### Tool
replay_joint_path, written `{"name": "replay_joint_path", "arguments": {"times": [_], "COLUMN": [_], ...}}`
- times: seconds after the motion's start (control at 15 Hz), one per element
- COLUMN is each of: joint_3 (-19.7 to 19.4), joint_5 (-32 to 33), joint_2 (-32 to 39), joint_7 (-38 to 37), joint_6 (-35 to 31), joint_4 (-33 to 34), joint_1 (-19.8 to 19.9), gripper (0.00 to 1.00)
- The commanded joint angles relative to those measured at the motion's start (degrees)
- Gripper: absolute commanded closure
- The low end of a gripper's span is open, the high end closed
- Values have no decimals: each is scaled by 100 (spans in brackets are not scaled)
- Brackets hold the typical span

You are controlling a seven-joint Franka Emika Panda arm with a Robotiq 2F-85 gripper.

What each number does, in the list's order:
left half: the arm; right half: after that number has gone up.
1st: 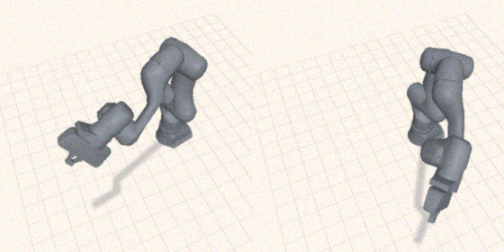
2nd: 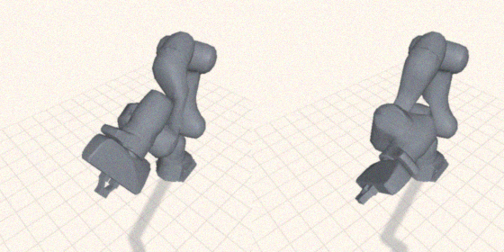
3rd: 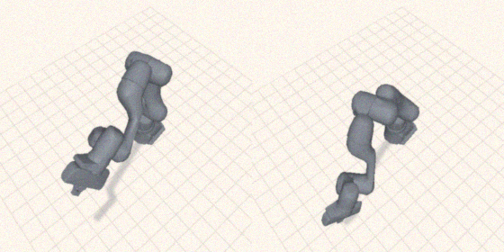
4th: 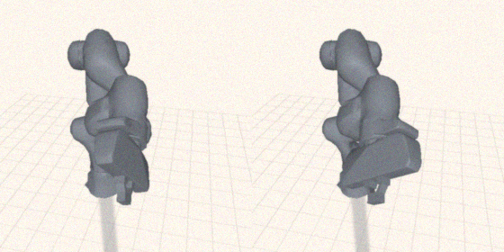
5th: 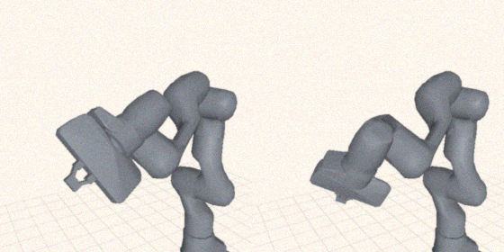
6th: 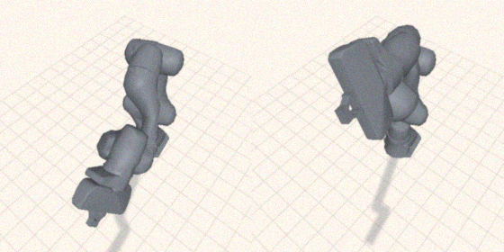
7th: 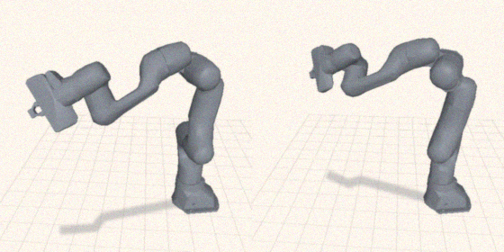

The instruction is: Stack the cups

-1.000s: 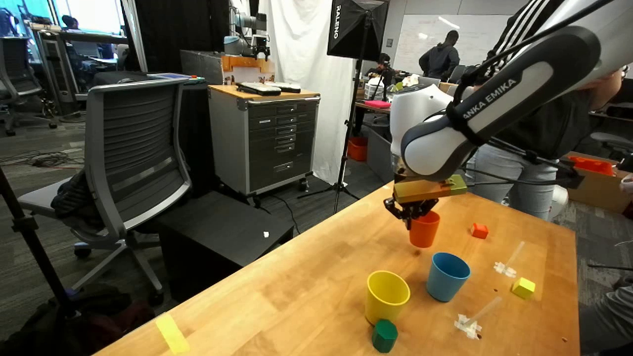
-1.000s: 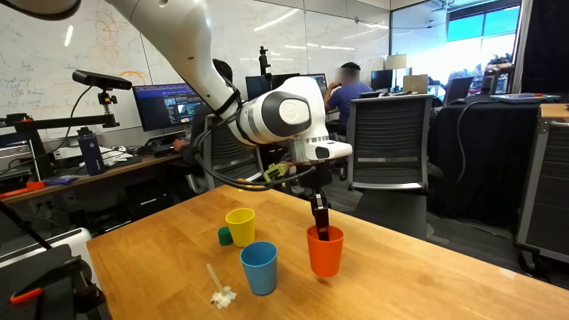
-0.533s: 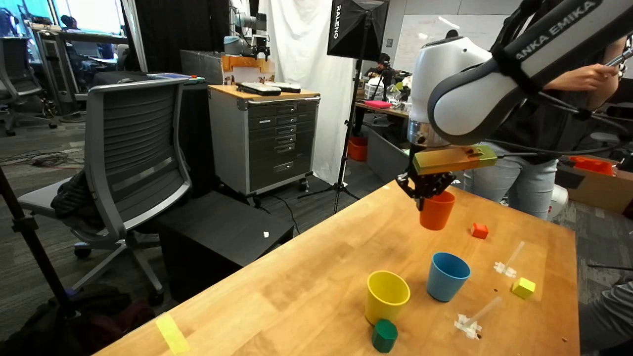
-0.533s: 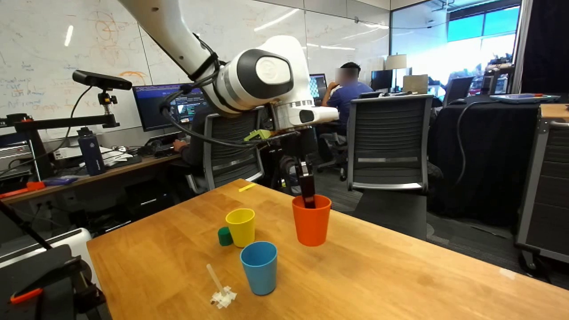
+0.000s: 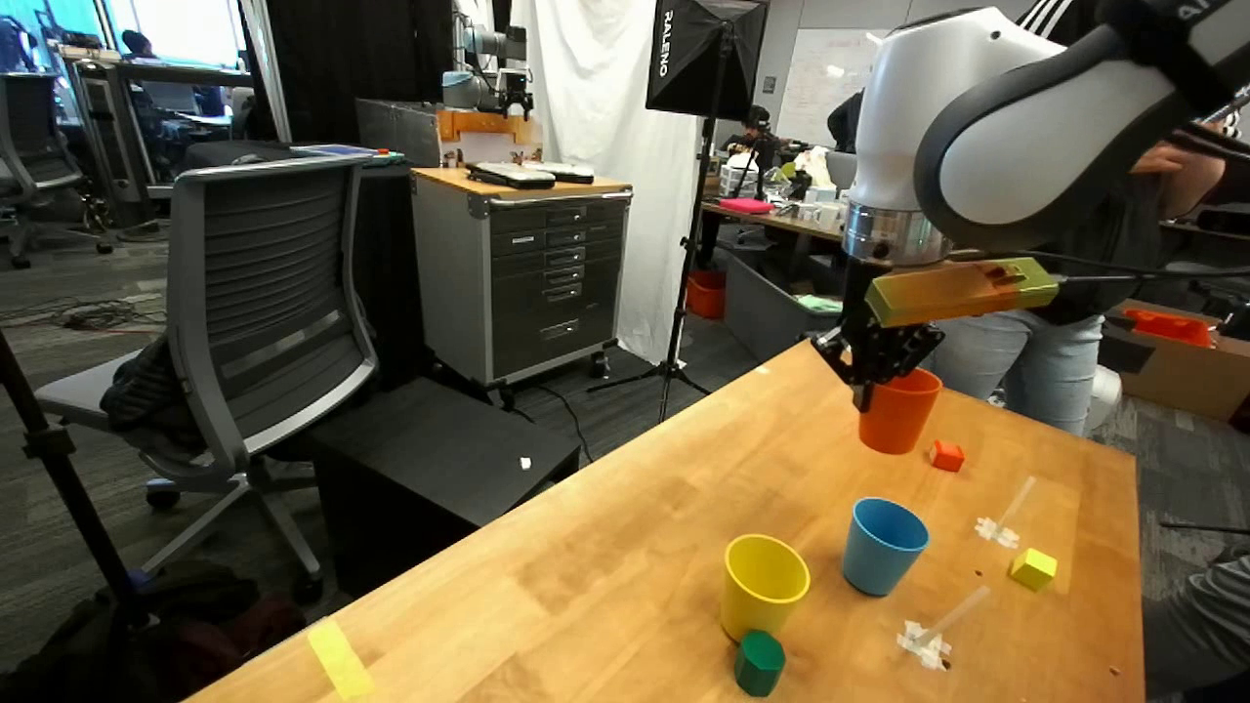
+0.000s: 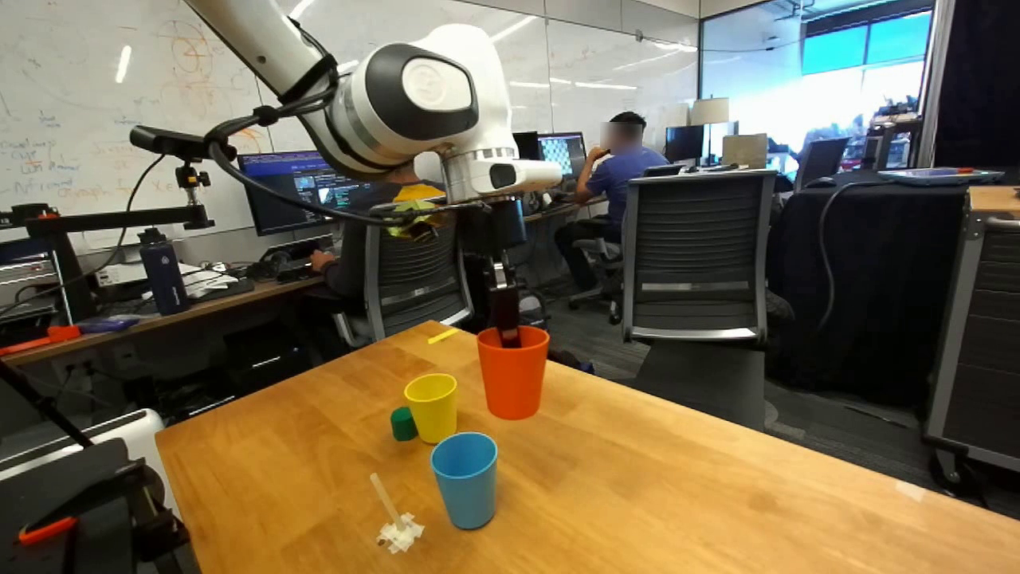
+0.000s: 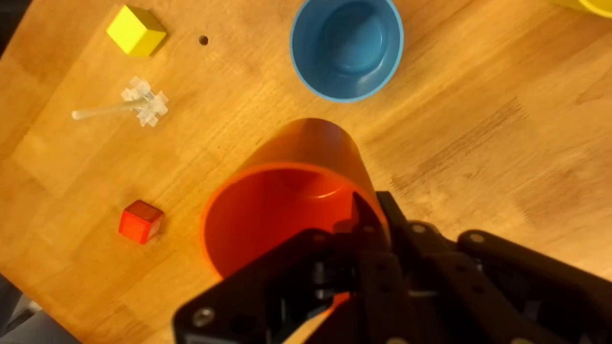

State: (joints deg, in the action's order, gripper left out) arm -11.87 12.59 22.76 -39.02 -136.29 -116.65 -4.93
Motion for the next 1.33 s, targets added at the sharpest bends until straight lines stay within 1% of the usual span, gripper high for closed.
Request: {"name": "replay_joint_path", "arguments": {"times": [0.0,0.27,0.53,0.87,1.27], "joint_3": [120,245,284,267,219], "joint_5": [208,355,455,492,631], "joint_2": [-415,-433,-332,-237,-53], "joint_7": [14,-8,-12,-15,-28], "joint_6": [-115,-165,-186,-208,-302], "joint_4": [-554,-763,-811,-868,-790], "joint_1": [-105,-205,-250,-245,-246], "gripper": [99,99,99,99,99]}}
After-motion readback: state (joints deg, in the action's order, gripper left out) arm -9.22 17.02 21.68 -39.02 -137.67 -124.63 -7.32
